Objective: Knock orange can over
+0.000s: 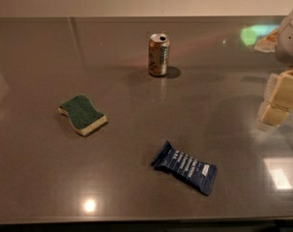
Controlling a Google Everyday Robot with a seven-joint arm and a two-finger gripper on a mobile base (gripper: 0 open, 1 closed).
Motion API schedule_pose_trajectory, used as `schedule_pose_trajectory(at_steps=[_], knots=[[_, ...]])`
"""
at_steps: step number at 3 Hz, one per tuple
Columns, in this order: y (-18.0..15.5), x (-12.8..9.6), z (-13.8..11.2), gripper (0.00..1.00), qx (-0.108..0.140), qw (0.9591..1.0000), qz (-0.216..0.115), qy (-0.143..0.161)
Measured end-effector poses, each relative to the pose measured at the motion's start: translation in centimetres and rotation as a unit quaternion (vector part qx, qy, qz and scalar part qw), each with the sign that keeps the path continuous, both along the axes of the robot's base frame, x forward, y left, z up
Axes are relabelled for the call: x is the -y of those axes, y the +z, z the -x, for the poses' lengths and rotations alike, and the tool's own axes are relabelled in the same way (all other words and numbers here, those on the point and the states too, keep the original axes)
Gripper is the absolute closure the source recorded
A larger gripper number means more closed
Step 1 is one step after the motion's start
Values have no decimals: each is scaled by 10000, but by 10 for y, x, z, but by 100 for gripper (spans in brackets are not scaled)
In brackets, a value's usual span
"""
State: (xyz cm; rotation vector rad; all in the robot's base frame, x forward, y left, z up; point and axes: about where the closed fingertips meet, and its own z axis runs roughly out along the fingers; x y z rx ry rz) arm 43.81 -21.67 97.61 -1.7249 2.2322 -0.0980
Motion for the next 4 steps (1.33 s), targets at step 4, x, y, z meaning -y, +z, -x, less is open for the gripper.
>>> schedule_pose_trajectory(at_steps=[4], knots=[[-7,-22,-79,0,346,9896,-1393,-36]])
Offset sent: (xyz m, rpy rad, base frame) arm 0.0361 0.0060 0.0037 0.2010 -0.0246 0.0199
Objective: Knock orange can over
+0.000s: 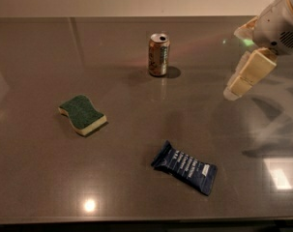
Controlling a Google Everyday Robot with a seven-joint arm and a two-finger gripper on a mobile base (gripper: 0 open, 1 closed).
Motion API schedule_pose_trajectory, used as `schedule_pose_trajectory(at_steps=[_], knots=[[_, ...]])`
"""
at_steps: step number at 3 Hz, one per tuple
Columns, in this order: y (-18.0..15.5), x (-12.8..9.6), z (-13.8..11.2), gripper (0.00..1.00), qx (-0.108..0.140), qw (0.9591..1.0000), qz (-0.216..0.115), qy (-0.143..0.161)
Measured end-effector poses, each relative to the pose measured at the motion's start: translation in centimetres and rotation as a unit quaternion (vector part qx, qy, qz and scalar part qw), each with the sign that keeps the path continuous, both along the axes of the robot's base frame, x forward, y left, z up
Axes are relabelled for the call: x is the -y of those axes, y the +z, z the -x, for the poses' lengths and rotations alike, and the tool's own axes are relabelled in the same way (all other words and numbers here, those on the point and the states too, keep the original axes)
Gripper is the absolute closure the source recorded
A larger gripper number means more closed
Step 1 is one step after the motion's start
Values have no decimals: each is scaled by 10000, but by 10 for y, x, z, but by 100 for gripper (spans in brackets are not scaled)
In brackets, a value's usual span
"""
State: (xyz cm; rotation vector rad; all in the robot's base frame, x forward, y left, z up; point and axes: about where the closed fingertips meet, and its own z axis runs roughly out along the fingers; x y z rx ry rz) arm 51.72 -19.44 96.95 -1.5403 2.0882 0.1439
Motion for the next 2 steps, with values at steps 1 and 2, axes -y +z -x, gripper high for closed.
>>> schedule_pose_trajectory(at_steps=[1,2], knots=[[-8,-17,-39,0,138,9992,-347,-102],[-15,-38,-81,0,242,9973,-634,-280]])
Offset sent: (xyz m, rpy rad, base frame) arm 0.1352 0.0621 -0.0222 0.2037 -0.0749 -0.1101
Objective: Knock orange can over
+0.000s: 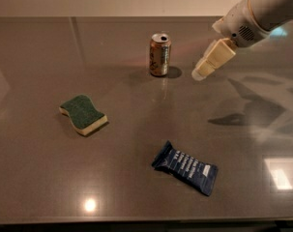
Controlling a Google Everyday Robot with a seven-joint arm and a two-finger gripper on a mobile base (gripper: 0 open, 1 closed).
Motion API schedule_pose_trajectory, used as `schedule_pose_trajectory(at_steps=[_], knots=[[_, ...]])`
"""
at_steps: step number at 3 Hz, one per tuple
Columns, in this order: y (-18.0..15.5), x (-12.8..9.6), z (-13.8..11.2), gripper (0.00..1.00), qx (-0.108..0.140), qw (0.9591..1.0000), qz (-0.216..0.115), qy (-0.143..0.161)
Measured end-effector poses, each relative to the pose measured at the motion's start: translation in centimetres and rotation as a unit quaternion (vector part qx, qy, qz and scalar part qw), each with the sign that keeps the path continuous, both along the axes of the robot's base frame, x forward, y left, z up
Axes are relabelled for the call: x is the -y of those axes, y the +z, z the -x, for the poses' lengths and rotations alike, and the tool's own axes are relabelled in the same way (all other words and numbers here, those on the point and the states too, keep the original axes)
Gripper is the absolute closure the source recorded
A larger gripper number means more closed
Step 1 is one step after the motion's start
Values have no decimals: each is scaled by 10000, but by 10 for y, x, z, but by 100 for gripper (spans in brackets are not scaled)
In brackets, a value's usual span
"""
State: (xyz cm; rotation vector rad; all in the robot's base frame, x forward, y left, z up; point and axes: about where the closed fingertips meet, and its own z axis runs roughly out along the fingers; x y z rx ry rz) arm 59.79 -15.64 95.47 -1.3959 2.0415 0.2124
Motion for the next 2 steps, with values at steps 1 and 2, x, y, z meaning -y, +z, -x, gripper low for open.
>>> schedule_pose_trajectory(at_steps=[1,2], knots=[[-9,-22,-39,0,-53,9993,-306,-190],[-20,-46,-73,0,-169,9973,-606,-372]])
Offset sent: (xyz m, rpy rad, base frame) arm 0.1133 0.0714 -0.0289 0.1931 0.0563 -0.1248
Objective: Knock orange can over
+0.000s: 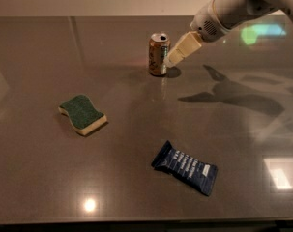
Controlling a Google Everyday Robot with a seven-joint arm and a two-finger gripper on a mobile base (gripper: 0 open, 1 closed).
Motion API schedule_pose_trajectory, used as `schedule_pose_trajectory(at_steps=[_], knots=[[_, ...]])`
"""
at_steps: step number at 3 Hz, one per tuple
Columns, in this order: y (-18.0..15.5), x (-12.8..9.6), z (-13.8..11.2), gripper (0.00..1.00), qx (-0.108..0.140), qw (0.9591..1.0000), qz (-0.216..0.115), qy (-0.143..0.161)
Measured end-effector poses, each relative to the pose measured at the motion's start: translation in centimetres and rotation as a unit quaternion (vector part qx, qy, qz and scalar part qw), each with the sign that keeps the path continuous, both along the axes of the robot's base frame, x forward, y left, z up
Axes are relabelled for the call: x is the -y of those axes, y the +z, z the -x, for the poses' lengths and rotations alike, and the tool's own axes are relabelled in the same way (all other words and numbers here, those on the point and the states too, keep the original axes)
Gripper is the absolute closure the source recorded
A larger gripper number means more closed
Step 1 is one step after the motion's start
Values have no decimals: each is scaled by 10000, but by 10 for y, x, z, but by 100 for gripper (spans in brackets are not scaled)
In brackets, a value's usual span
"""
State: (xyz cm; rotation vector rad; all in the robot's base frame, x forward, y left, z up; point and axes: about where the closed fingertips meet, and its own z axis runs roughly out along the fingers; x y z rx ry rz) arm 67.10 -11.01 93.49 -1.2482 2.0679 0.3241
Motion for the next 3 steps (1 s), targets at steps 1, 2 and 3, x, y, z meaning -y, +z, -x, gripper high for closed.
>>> schedule_pose_trajectory(at_steps=[1,2,3], knots=[[-11,-22,-22,0,6,9995,-266,-175],[-22,-36,-45,0,191,9981,-482,-342],[-29,-45,-58,0,403,9966,-640,-319]])
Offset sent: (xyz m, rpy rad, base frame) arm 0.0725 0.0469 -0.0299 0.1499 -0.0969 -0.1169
